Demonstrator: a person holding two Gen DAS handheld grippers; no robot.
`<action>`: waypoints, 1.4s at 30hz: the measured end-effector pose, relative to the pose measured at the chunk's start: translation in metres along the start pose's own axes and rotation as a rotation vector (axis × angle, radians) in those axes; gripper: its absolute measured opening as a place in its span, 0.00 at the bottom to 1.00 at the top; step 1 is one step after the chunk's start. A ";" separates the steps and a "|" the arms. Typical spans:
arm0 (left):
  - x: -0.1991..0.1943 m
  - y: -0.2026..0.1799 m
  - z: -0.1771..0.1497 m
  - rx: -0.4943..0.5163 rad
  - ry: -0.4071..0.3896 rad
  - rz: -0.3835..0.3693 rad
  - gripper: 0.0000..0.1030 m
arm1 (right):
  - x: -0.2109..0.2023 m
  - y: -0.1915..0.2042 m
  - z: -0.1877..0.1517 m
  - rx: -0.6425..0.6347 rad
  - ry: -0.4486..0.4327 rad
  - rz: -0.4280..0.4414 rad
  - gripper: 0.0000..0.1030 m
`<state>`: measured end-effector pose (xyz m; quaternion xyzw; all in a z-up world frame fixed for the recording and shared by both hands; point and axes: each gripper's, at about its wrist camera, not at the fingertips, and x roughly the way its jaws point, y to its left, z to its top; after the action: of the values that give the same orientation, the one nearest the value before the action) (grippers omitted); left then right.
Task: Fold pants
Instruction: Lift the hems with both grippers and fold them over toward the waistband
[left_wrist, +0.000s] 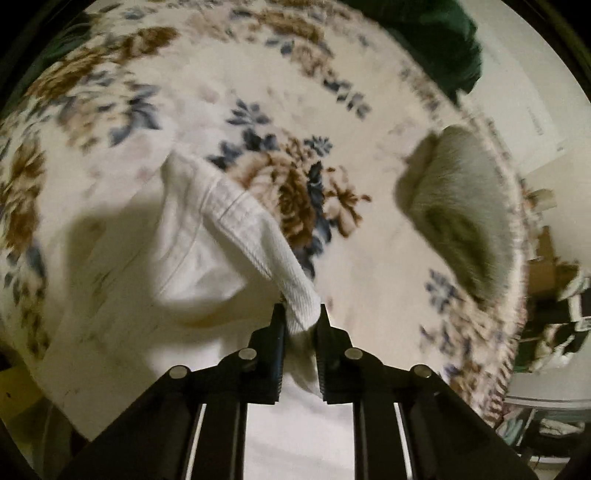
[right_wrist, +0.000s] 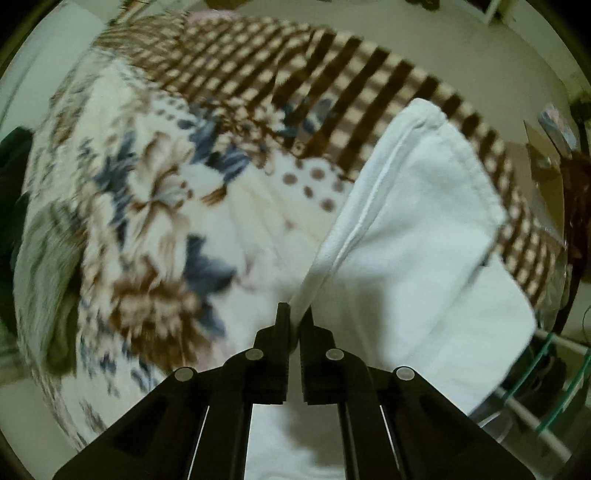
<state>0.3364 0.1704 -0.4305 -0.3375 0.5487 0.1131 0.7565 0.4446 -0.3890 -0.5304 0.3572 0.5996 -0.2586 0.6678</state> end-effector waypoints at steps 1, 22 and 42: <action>-0.015 0.006 -0.009 -0.011 -0.010 -0.024 0.11 | -0.015 -0.007 -0.006 -0.014 -0.006 0.006 0.04; 0.013 0.164 -0.183 -0.221 0.101 0.084 0.38 | 0.028 -0.248 -0.152 -0.044 0.208 0.041 0.33; 0.058 0.015 -0.224 0.282 0.116 0.153 0.85 | -0.028 -0.375 -0.082 0.185 -0.158 0.096 0.02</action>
<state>0.1806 0.0277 -0.5265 -0.1910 0.6260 0.0725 0.7526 0.0998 -0.5557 -0.5672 0.4243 0.5010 -0.3079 0.6885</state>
